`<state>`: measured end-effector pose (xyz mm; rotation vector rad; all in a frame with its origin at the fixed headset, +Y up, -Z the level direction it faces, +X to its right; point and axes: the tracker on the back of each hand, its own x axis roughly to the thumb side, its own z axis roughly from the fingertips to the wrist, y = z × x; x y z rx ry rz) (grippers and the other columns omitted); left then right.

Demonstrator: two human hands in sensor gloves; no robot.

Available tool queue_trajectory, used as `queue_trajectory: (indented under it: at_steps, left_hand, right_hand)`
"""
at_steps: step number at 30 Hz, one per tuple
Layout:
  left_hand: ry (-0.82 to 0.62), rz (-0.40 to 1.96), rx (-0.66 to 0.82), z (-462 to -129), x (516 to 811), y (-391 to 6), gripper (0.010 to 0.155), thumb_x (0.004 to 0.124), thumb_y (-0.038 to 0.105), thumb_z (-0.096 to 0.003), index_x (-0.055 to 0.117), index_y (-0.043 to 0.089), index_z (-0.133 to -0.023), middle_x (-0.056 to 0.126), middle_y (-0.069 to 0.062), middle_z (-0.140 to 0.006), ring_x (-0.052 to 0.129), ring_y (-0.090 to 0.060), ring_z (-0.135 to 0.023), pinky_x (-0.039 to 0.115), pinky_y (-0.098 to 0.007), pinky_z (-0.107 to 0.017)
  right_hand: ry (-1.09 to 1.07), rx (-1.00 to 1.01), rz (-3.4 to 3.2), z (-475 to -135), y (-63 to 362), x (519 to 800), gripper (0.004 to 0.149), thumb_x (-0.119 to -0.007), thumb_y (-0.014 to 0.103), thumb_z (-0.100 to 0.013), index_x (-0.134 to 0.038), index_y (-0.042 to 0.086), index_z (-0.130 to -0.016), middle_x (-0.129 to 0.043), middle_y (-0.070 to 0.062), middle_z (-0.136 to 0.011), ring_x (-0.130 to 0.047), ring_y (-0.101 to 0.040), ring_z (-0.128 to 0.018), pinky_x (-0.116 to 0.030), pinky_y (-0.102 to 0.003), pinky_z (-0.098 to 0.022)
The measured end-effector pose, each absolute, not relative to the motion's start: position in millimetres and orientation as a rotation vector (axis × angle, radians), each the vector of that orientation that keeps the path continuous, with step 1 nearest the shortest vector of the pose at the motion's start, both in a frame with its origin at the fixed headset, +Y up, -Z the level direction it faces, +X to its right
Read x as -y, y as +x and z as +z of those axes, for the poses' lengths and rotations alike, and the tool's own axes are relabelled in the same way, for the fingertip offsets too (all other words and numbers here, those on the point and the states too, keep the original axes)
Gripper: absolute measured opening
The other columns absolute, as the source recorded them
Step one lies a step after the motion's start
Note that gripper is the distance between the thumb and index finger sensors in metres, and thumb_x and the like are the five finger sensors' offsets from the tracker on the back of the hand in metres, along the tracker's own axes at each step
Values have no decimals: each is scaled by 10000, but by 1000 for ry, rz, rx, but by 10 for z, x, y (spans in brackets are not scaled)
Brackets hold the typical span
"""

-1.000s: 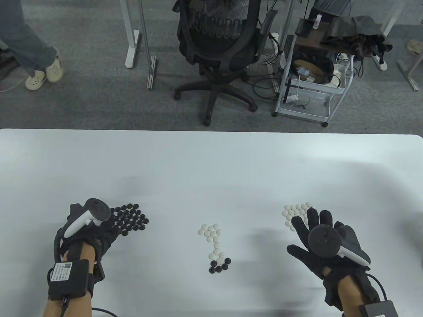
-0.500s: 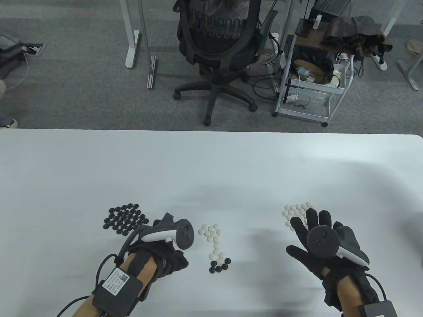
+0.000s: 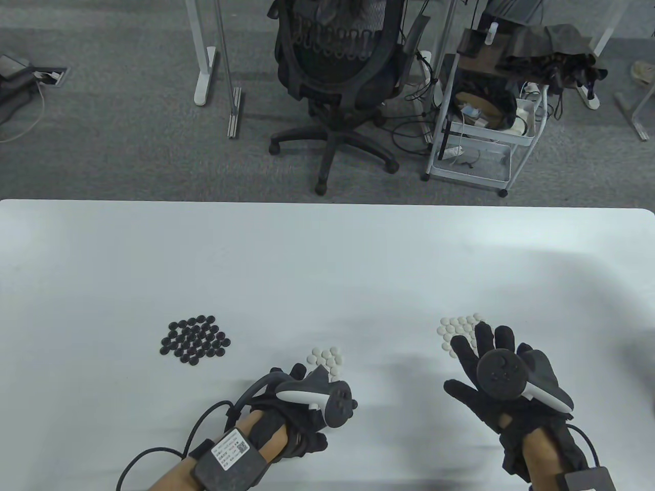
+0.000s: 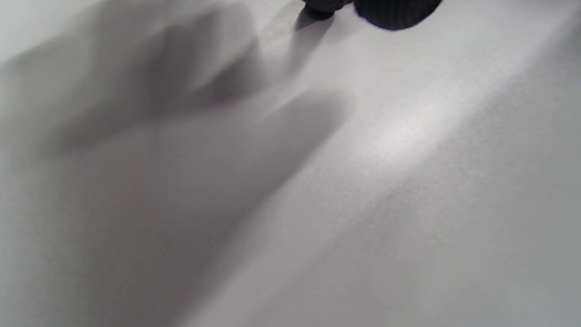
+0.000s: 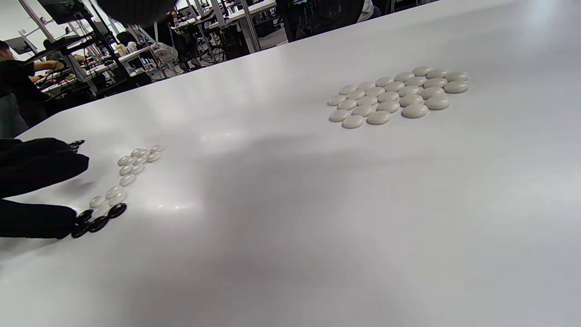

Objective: Go stone sorting task

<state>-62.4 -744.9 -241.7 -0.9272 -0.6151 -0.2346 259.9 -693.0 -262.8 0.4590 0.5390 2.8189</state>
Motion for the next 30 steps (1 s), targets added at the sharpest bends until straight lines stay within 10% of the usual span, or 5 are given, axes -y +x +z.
queue_trajectory:
  at_steps: [9, 16, 30]
  left_hand:
    - [-908, -250, 206, -2546, 7361, -1912, 590, 568, 383, -619, 548, 124, -1149, 64, -404, -1137, -5, -639, -932, 134, -842, -589]
    - [-928, 5, -120, -2747, 7435, -2936, 599, 527, 385, -610, 396, 202, -1165, -48, -396, -1105, -84, -630, -913, 73, -842, -585]
    - [-876, 150, -266, -2976, 7537, -3285, 626, 422, 417, -561, 278, 311, -1161, -189, -308, -1075, -191, -581, -902, -1, -832, -601]
  right_hand:
    - [455, -551, 2820, -2633, 2599, 6944, 787, -526, 524, -567, -168, 115, -1136, 69, -309, -1059, 120, -575, -857, -23, -788, -515]
    - [451, -559, 2821, -2640, 2598, 6953, 789, -525, 525, -568, -163, 114, -1136, 71, -309, -1058, 120, -575, -856, -23, -788, -515]
    - [446, -565, 2820, -2648, 2603, 6970, 790, -525, 525, -567, -162, 114, -1135, 71, -309, -1058, 121, -575, -856, -24, -788, -515]
